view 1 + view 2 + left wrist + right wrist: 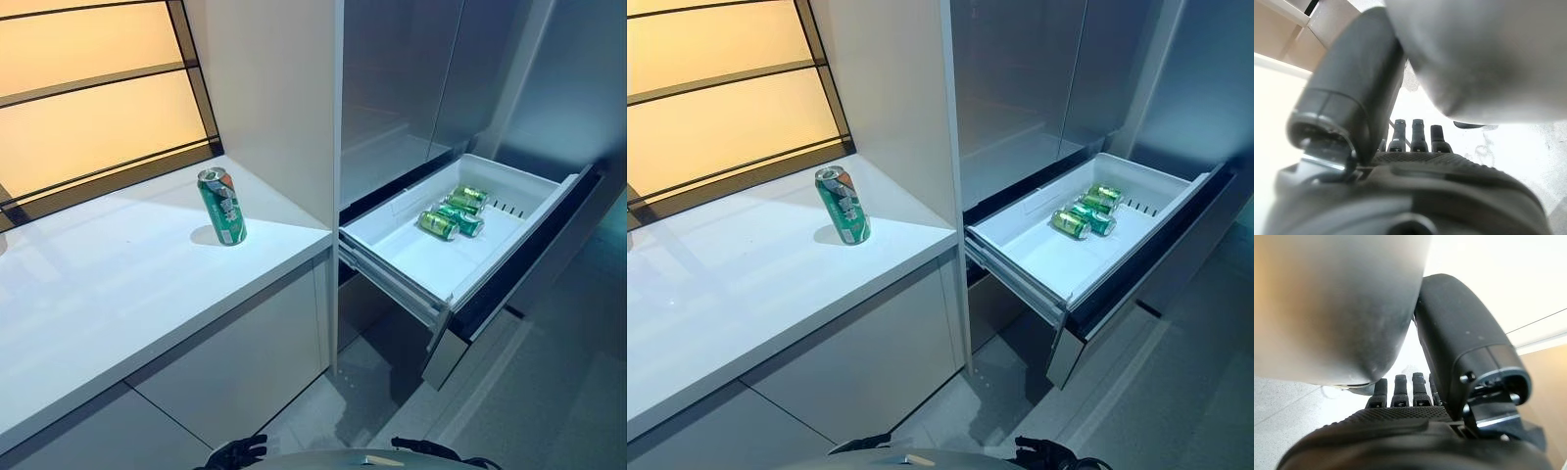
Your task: Put drinks into fridge and close the fridge
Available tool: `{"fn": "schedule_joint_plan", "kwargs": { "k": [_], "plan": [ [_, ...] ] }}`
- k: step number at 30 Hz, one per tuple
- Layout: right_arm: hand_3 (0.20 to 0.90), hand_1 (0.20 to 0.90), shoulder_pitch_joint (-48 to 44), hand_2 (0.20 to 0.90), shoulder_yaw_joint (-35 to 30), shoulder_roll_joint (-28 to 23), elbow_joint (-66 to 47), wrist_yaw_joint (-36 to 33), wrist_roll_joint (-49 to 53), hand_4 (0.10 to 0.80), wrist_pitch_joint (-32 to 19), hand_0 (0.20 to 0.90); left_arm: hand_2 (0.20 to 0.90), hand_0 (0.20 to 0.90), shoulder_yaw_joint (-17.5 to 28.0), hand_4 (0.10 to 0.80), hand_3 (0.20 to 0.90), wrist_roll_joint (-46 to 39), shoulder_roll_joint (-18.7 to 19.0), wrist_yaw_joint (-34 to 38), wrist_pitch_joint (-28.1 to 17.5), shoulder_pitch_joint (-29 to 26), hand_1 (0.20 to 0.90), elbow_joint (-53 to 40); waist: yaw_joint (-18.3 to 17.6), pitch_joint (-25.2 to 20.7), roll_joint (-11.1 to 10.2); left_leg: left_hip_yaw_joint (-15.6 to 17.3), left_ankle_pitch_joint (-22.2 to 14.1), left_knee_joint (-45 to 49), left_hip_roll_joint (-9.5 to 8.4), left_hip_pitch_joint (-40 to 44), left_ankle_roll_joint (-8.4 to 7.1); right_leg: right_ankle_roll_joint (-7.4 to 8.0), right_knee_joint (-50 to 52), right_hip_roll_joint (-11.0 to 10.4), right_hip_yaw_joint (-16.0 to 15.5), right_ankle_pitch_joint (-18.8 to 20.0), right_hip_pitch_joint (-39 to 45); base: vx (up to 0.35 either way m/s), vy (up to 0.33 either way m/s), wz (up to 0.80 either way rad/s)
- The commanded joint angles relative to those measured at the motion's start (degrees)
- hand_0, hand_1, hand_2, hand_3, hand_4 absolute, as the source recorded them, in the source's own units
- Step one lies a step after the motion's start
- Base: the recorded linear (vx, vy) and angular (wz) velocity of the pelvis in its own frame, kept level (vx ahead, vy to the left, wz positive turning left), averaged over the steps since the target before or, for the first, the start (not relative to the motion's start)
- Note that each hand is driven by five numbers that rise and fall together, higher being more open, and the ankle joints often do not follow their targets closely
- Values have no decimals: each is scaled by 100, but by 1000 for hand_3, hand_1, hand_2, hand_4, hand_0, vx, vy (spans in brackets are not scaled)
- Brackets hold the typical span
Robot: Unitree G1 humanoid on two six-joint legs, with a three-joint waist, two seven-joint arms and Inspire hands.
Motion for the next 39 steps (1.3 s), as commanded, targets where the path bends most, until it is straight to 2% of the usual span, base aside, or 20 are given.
{"fn": "schedule_joint_plan", "kwargs": {
  "k": [1,6,10,12,15,18,23,26,30,32,33,34,35,36,37,38,39],
  "plan": [
    [900,900,-282,900,177,414,417,106,-130,800,19,900,900,900,-50,800,900,95,-211,124,-121,-408,900,174,43,143,-244,205,-277,49,-518,-4,434,193,120,-83,73,-71,175,0,0,0],
    [900,900,-295,900,162,393,427,124,-138,800,15,900,900,900,-38,800,900,134,-188,135,-159,-412,900,158,36,142,-233,220,-269,64,-513,-18,423,192,119,-85,82,-71,172,0,0,0],
    [900,900,-312,900,183,372,453,141,-135,800,2,900,900,900,-105,800,900,336,-160,86,-409,-423,900,124,16,147,-210,236,-263,64,-512,-17,414,188,133,-80,91,-72,158,0,0,0],
    [900,900,-326,900,223,325,396,154,-161,800,53,900,900,900,-283,800,900,344,-97,-242,-748,-473,900,-85,-11,152,-185,260,-263,71,-504,-32,401,188,150,-74,117,-85,136,0,0,0],
    [900,900,-385,900,240,244,360,200,-207,800,112,900,900,900,-500,800,900,153,-45,-762,-966,-563,900,-389,-30,163,-147,278,-266,61,-493,-34,402,191,161,-61,154,-90,109,0,0,0],
    [900,900,-479,900,262,124,317,281,-235,800,194,900,900,900,-870,800,900,-79,60,-1235,-978,-723,900,-896,-49,181,-97,299,-270,60,-483,-41,407,199,173,-51,193,-92,87,-17,16,-2],
    [900,900,-537,900,339,82,218,318,-210,800,270,900,900,900,-1417,800,900,42,165,-1630,-1006,-986,900,-1881,-119,188,-50,337,-273,45,-468,-43,408,215,207,-38,276,-85,34,0,0,0],
    [900,900,-522,900,383,71,147,265,-165,800,299,900,900,900,-1766,800,900,-31,328,-1883,-772,-1128,900,-2850,-160,191,-20,358,-271,45,-459,-71,411,243,231,-36,325,-78,-22,-28,6,-7],
    [900,900,-484,900,410,47,47,203,-91,800,330,900,900,900,-1983,800,900,-722,595,-2570,40,-1378,900,-4418,-199,233,4,361,-265,42,-459,-103,429,273,255,-32,385,-57,-84,-36,2,-9],
    [900,900,-445,900,413,28,-9,175,-55,800,333,900,900,900,-1930,800,900,-1437,751,-2886,918,-1563,900,-5635,-213,251,6,358,-259,37,-462,-127,449,292,249,-35,424,-30,-113,-36,-2,-3],
    [900,900,-413,900,406,18,-24,163,-24,800,318,900,900,900,-1823,800,900,-2093,797,-2937,1620,-1695,900,-6552,-214,256,2,343,-264,37,-470,-139,467,298,238,-38,442,-11,-121,0,0,0],
    [900,900,-402,900,401,18,-25,158,-12,800,308,900,900,900,-1805,800,900,-2480,825,-3045,1664,-1730,900,-6735,-215,260,-1,337,-268,37,-472,-138,474,300,231,-40,445,-5,-115,0,0,0],
    [900,900,-388,900,402,26,-29,149,0,800,300,900,900,900,-1731,800,900,-2769,795,-2982,1951,-1765,900,-7086,-214,263,-6,331,-275,37,-475,-134,480,301,225,-41,450,4,-108,0,0,0],
    [900,900,-322,900,405,57,-33,120,35,800,245,900,900,900,-1519,800,900,-3828,703,-2822,2319,-1888,900,-7779,-218,267,-24,308,-310,37,-481,-103,495,305,194,-42,475,18,-62,0,0,0],
    [900,900,-302,900,408,69,-38,115,51,800,235,900,900,900,-1476,800,900,-4194,688,-2802,2284,-1925,900,-7884,-217,244,-34,308,-312,37,-482,-117,496,305,187,-43,485,28,-75,40,-45,0],
    [900,900,-223,900,429,124,-71,87,90,800,212,900,900,900,-1196,800,900,-5173,431,-2589,2398,-2029,900,-8338,-222,217,-74,296,-349,37,-481,-97,500,300,154,-49,511,42,-41,36,-41,0],
    [900,900,-191,900,443,148,-80,72,95,800,201,900,900,900,-1085,800,900,-5439,357,-2509,2329,-2078,900,-8451,-228,210,-88,296,-361,37,-478,-87,500,295,142,-52,517,47,-26,46,-45,-1]
  ]
}}
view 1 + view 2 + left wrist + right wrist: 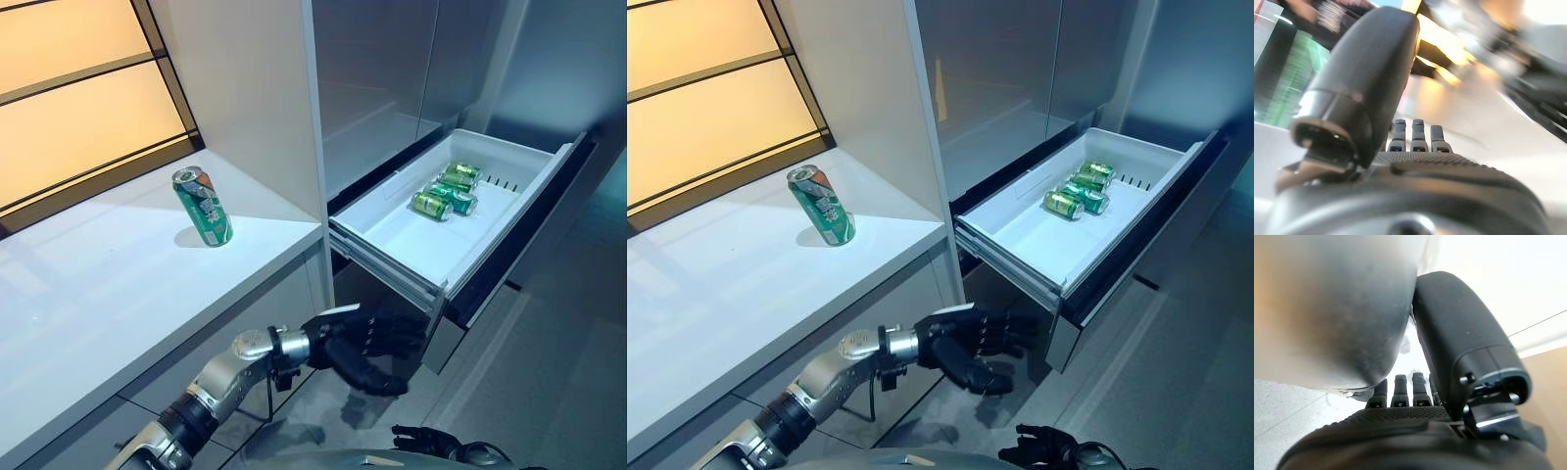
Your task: Put drinks into fridge and close the fridge
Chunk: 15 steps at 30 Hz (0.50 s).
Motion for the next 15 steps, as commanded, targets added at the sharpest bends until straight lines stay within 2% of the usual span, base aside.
{"fn": "schedule_joint_plan", "kwargs": {
  "k": [1,3,5,6,7,8,9,11,14,15],
  "plan": [
    [900,900,-1,900,335,378,287,-49,94,800,-108,900,900,900,870,800,900,-2648,-655,249,-221,-812,900,-939,-56,-52,-353,155,-387,38,-467,-65,520,267,102,-72,345,35,73,33,-27,-1],
    [900,900,75,900,414,476,283,-115,105,800,-115,900,900,900,1191,800,900,-3372,-819,519,-556,-1013,900,-1214,-79,-83,-399,161,-407,38,-459,-43,516,262,85,-83,348,34,100,49,-37,-1],
    [900,900,132,900,513,556,311,-169,145,800,-127,900,900,900,1450,800,900,-3609,-850,705,-1170,-1275,900,-1430,-99,-123,-439,170,-414,38,-449,-25,511,254,69,-94,334,26,132,49,-31,0],
    [900,900,132,900,518,559,315,-169,147,800,-127,900,900,900,1462,800,900,-3587,-845,711,-1240,-1295,900,-1443,-102,-123,-442,169,-415,38,-449,-23,511,253,69,-95,332,25,135,37,-20,0],
    [900,900,148,900,575,585,346,-184,180,800,-141,900,900,900,1594,800,900,-3200,-721,941,-2016,-1507,900,-1531,-108,-144,-454,164,-411,38,-445,-18,508,248,67,-97,322,13,148,35,-14,1],
    [900,900,178,900,599,589,345,-186,183,800,-152,900,900,900,1717,800,900,-2746,-577,1255,-2562,-1662,900,-1602,-111,-162,-461,163,-412,38,-445,-15,507,247,60,-97,317,5,160,40,-15,0],
    [900,900,185,900,614,589,343,-187,193,800,-152,900,900,900,1769,800,900,-2527,-500,1419,-2773,-1734,900,-1642,-112,-167,-464,156,-412,38,-445,-12,504,245,56,-95,313,-1,169,39,-10,1],
    [900,900,268,900,663,580,371,-177,204,800,-216,900,900,900,2143,800,900,-1118,-87,2576,-3715,-2036,900,-1679,-99,-226,-470,130,-411,38,-448,-10,495,244,42,-89,303,-32,196,50,-5,1],
    [900,900,366,900,681,580,465,-139,150,800,-310,900,900,900,2758,800,900,784,524,3962,-4094,-2380,900,-1491,-68,-320,-477,91,-419,38,-451,6,484,227,26,-73,280,-88,243,60,1,1],
    [900,900,370,900,682,579,477,-135,145,800,-323,900,900,900,2802,800,900,1067,588,4117,-4099,-2413,900,-1460,-69,-330,-478,86,-423,38,-452,5,484,224,26,-71,277,-95,244,50,9,2]
  ]
}}
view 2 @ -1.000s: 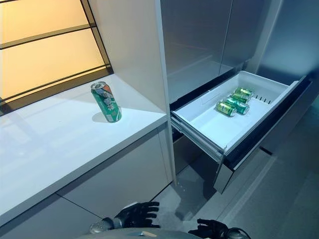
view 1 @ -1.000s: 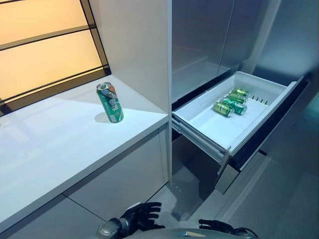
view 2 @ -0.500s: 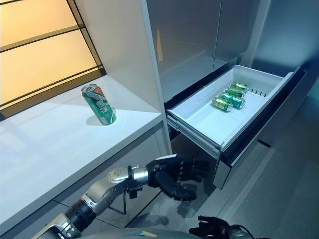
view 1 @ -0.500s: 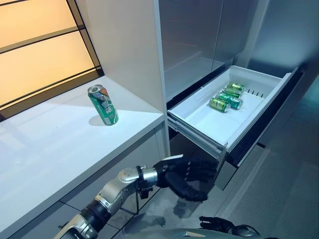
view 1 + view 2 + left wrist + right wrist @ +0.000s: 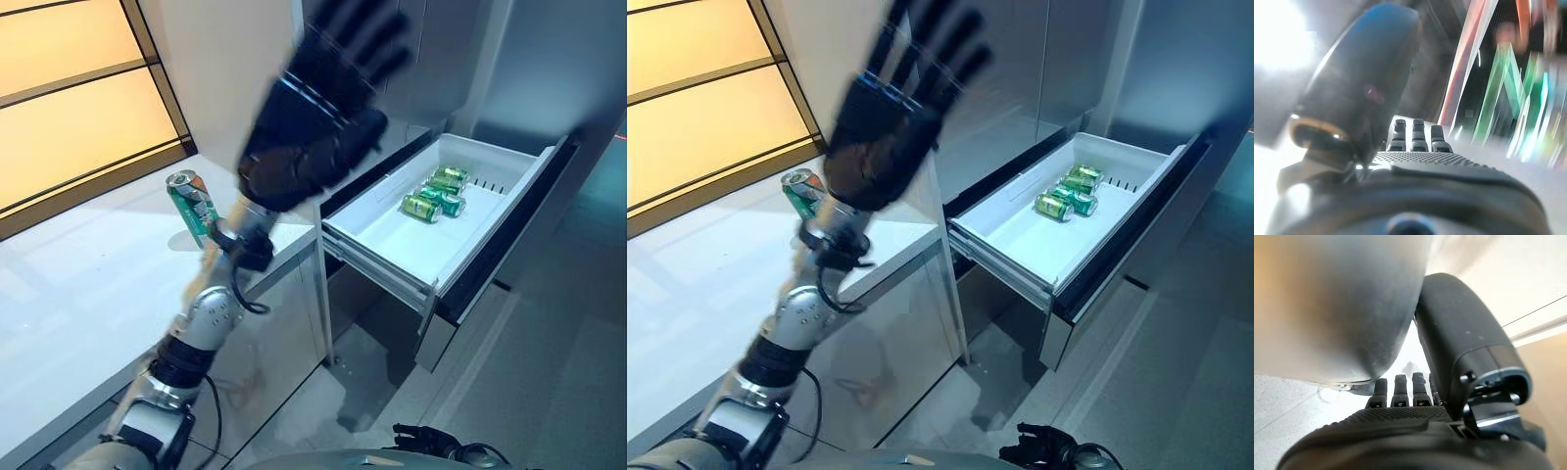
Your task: Put drinks into fridge and close the fridge
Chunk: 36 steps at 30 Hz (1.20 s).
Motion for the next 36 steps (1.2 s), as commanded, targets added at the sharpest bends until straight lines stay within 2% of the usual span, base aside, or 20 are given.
{"fn": "schedule_joint_plan", "kwargs": {
  "k": [1,6,9,13,17,19,20,22,26,30,36],
  "plan": [
    [900,900,269,900,468,510,496,129,-104,800,-140,900,900,900,814,800,900,2493,719,1779,-858,-1041,900,264,85,-348,-370,96,-420,37,-460,-75,478,204,27,-70,272,-125,168,56,14,3],
    [900,900,222,900,533,435,558,184,-171,800,-72,900,900,900,883,800,900,3961,1802,3047,-273,-1633,900,1039,105,-464,-309,91,-430,37,-462,-70,462,179,39,-66,234,-182,185,51,31,4],
    [900,900,173,900,560,397,549,197,-199,800,-15,900,900,900,748,800,900,3930,2308,3274,32,-1859,900,1562,123,-486,-267,95,-431,37,-464,-77,459,178,54,-74,225,-201,177,20,38,3],
    [900,900,134,900,547,349,512,206,-229,800,50,900,900,900,607,800,900,3435,2668,3262,284,-1869,900,2214,151,-464,-219,93,-425,37,-471,-73,458,190,77,-85,221,-211,173,4,33,0],
    [900,900,119,900,532,300,494,218,-233,800,81,900,900,900,543,800,900,2580,2635,2823,326,-1745,900,2827,148,-417,-198,98,-418,37,-478,-43,457,207,104,-89,214,-210,186,1,8,0],
    [900,900,106,900,517,272,497,242,-246,800,98,900,900,900,510,800,900,1699,2534,2355,302,-1720,900,3086,136,-410,-190,98,-416,37,-485,-35,458,219,109,-89,223,-210,190,0,0,0],
    [900,900,93,900,517,254,498,263,-247,800,107,900,900,900,522,800,900,1068,2415,2054,303,-1702,900,3162,129,-408,-190,102,-417,37,-486,-32,454,226,108,-88,225,-207,190,0,0,0],
    [900,900,51,900,507,218,497,294,-289,800,149,900,900,900,640,800,900,637,2060,1811,398,-1599,900,3250,106,-382,-178,107,-416,37,-482,-15,450,222,140,-87,247,-218,184,0,0,0],
    [900,900,23,900,473,174,537,331,-383,800,164,900,900,900,675,800,900,969,1832,1596,339,-1627,900,3847,46,-374,-165,129,-414,37,-487,13,461,223,163,-87,280,-214,180,15,13,-3],
    [900,900,49,900,457,119,594,357,-443,800,134,900,900,900,558,800,900,1118,1966,1376,150,-1801,900,4764,-5,-394,-143,161,-416,37,-501,33,457,248,142,-86,312,-199,195,26,24,-4],
    [900,900,73,900,427,77,586,364,-472,800,110,900,900,900,491,800,900,1481,2151,1462,-55,-1828,900,5369,-18,-394,-135,189,-407,37,-508,13,447,273,117,-93,336,-180,183,1,8,-2]
  ]
}}
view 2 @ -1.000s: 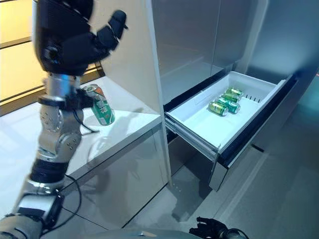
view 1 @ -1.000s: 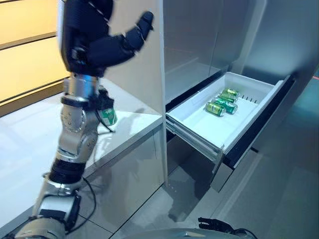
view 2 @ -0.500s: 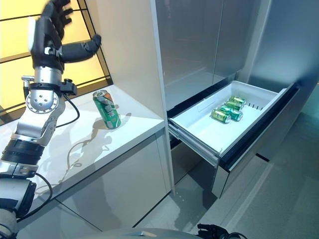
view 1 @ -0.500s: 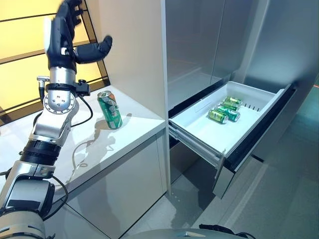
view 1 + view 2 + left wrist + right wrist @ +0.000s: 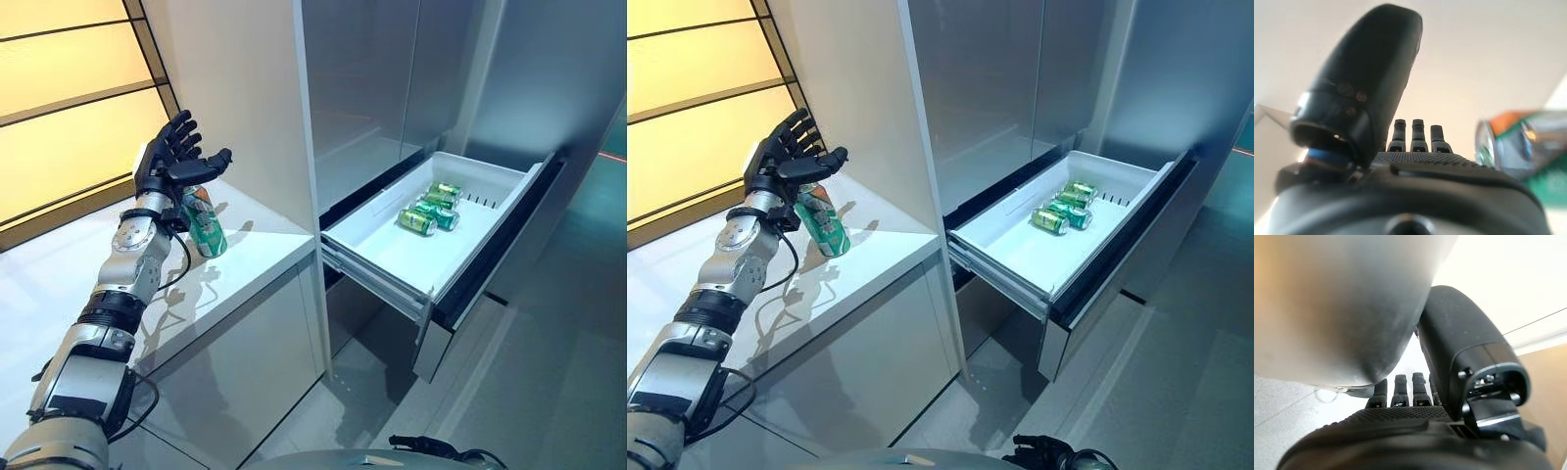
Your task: Put drinks into fridge and close the fridge
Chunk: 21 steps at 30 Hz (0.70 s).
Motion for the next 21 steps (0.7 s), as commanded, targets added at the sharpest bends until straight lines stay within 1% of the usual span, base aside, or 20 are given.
{"fn": "schedule_joint_plan", "kwargs": {
  "k": [1,4,8,12,21],
  "plan": [
    [900,900,156,900,256,60,415,199,-290,800,-17,900,900,900,316,800,900,488,574,153,-748,-1029,900,323,-10,-56,-213,164,-423,41,-502,-51,462,300,139,-92,267,-194,165,-6,12,-3],
    [900,900,160,900,253,42,393,203,-296,800,-13,900,900,900,279,800,900,743,665,353,-993,-1034,900,493,-16,-47,-217,170,-416,41,-505,-64,457,308,140,-95,272,-188,149,0,0,0],
    [900,900,167,900,263,10,363,223,-291,800,-15,900,900,900,279,800,900,913,732,675,-1359,-1043,900,461,-9,-20,-232,167,-404,41,-507,-80,455,309,154,-104,269,-185,131,0,0,0],
    [900,900,171,900,271,-1,350,238,-294,800,-22,900,900,900,333,800,900,1047,665,894,-1548,-972,900,243,4,6,-247,148,-401,41,-507,-80,451,304,174,-114,258,-194,128,0,0,0],
    [900,900,170,900,282,5,342,238,-330,800,-3,900,900,900,371,800,900,1103,497,773,-1296,-778,900,68,16,33,-247,138,-402,41,-510,-80,452,308,201,-126,256,-207,122,0,0,0]
  ]
}}
